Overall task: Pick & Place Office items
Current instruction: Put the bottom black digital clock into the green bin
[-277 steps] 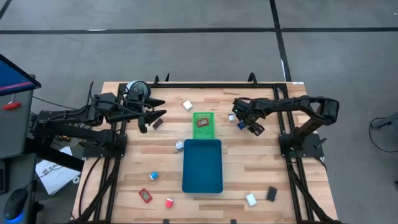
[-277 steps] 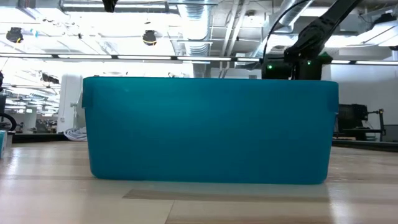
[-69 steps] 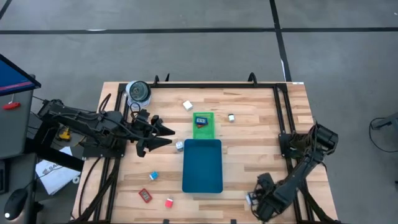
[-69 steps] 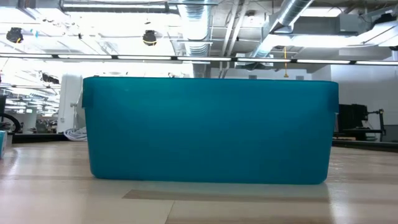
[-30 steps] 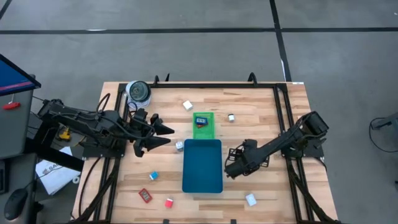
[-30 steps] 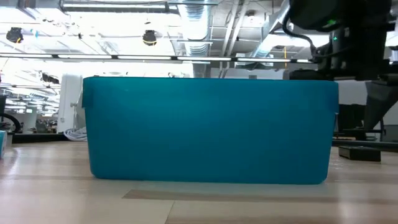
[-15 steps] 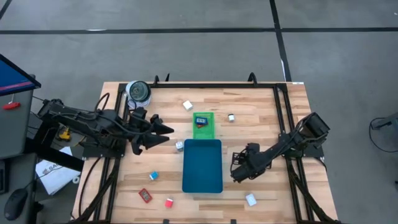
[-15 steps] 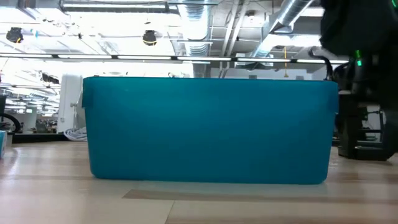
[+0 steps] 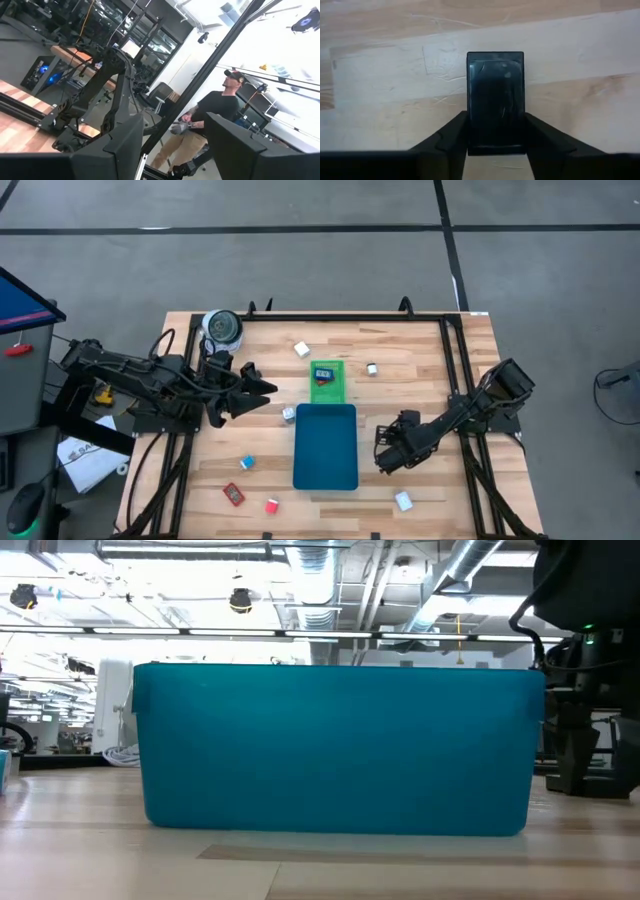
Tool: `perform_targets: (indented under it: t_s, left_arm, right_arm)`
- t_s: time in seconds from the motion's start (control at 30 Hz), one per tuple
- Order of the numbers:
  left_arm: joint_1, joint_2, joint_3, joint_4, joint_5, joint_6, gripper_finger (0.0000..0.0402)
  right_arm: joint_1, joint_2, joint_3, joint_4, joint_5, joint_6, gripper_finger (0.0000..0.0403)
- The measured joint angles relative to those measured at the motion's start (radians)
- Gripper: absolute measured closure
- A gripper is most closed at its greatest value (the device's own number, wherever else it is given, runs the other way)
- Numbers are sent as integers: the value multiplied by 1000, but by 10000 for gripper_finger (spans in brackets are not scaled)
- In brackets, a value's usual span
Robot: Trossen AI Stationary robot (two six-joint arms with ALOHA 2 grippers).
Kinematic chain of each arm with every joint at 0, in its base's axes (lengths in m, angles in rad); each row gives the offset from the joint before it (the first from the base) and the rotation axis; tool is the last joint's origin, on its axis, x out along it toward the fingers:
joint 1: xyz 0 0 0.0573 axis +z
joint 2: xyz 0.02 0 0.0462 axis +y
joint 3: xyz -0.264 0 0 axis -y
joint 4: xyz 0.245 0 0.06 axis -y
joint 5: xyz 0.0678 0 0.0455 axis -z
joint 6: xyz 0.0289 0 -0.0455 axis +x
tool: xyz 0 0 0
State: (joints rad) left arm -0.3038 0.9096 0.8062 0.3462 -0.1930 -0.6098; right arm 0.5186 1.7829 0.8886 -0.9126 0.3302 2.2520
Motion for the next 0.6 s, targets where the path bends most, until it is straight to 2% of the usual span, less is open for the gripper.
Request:
perform_targets:
  t_s: [0.03,0.17,0.3,0.5,0.6]
  left_arm:
    - [0,0,0,0,0,1,199]
    - [0,0,0,-16,0,11,203]
    - [3,0,0,-50,0,48,203]
    - [38,0,0,-163,-4,79,203]
    - [67,0,0,-223,-20,109,203]
  right_arm:
    - [0,1,3,-3,3,-1,260]
    - [0,8,52,-41,24,-45,261]
    - [4,-27,146,-109,151,-188,261]
    - [-5,-173,243,-140,311,-516,256]
    - [-50,-259,245,-119,324,-742,256]
